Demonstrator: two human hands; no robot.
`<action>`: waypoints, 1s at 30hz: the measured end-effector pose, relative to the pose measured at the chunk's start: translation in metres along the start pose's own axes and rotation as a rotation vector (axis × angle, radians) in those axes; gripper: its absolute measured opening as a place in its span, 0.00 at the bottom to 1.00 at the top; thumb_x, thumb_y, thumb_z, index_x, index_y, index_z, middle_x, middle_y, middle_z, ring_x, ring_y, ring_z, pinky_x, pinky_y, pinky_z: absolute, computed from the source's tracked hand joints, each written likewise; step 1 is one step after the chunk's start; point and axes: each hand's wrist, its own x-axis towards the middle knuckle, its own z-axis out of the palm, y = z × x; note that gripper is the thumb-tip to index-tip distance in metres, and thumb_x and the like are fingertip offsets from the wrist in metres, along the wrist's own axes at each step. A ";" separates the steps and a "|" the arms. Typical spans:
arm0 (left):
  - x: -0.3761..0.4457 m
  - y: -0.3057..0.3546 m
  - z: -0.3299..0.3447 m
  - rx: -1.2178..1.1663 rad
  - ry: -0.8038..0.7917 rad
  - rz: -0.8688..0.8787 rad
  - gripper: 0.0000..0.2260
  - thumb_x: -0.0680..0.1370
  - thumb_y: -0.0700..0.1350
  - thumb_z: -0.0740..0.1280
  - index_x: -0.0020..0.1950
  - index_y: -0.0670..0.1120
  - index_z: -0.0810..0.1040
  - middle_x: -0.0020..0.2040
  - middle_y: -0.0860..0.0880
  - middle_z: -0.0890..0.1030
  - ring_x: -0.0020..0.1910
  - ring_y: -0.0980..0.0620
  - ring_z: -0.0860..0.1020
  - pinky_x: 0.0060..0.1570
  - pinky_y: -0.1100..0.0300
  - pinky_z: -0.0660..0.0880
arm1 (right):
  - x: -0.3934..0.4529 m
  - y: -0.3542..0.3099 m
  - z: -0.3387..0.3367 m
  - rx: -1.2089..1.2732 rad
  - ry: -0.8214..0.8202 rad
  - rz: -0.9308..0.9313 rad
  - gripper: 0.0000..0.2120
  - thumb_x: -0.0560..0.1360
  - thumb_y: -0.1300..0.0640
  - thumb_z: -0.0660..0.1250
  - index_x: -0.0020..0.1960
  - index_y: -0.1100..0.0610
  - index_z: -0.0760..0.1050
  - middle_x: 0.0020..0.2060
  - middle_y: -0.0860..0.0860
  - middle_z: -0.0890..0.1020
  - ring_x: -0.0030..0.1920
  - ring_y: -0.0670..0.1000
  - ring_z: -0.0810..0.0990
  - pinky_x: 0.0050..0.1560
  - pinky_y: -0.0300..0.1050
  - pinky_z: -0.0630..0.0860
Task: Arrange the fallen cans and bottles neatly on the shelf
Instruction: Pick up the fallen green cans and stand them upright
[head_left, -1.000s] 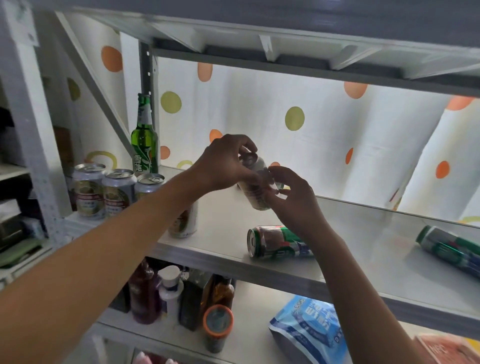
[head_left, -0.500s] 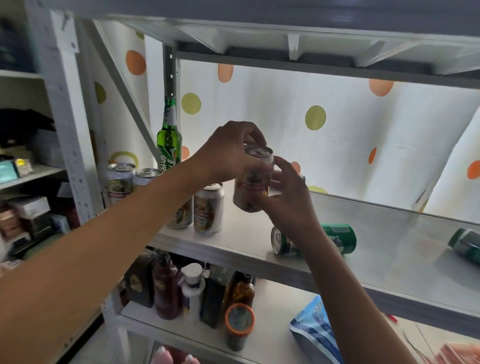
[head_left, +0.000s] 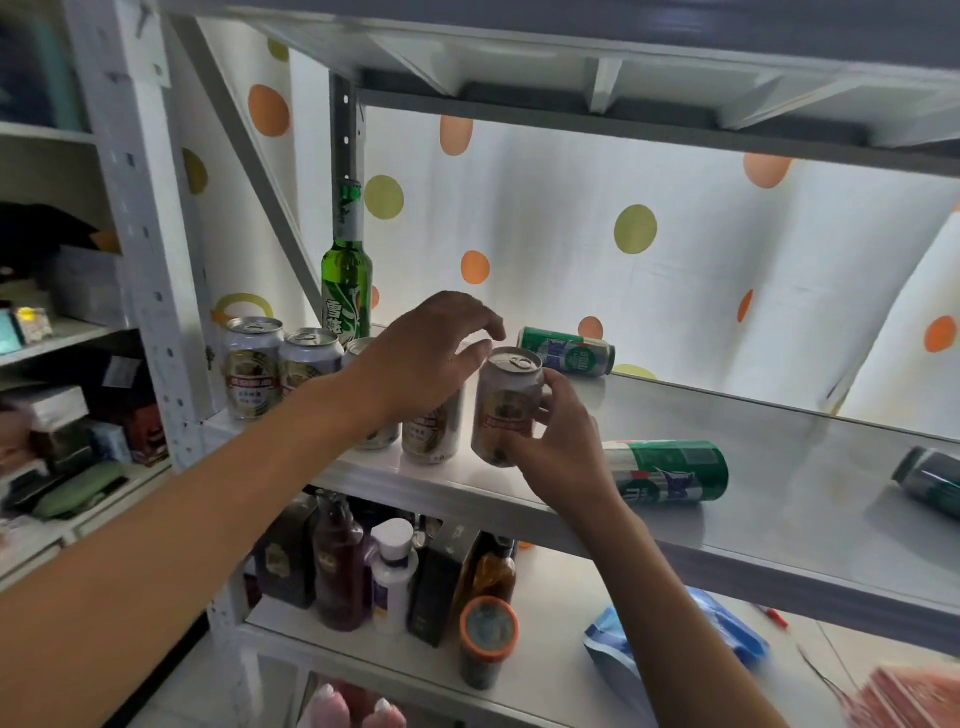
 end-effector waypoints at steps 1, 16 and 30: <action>-0.003 -0.002 0.002 0.015 -0.003 0.006 0.08 0.80 0.44 0.63 0.58 0.48 0.77 0.62 0.51 0.77 0.66 0.54 0.69 0.63 0.61 0.64 | 0.000 -0.001 0.001 -0.018 -0.010 0.005 0.33 0.64 0.62 0.73 0.66 0.47 0.69 0.52 0.45 0.82 0.52 0.47 0.80 0.52 0.51 0.79; -0.038 -0.007 0.014 0.011 0.012 0.080 0.15 0.79 0.35 0.61 0.63 0.47 0.75 0.68 0.50 0.74 0.70 0.53 0.67 0.68 0.55 0.67 | -0.010 -0.004 0.016 -0.112 -0.115 0.106 0.34 0.70 0.58 0.72 0.71 0.47 0.60 0.56 0.47 0.78 0.58 0.54 0.78 0.59 0.60 0.77; -0.051 0.017 0.039 -0.111 0.045 0.169 0.16 0.79 0.36 0.60 0.67 0.44 0.73 0.70 0.49 0.72 0.72 0.51 0.66 0.68 0.57 0.62 | -0.036 -0.020 -0.013 -0.277 0.116 -0.049 0.36 0.72 0.61 0.73 0.76 0.54 0.61 0.72 0.52 0.69 0.69 0.53 0.71 0.68 0.53 0.71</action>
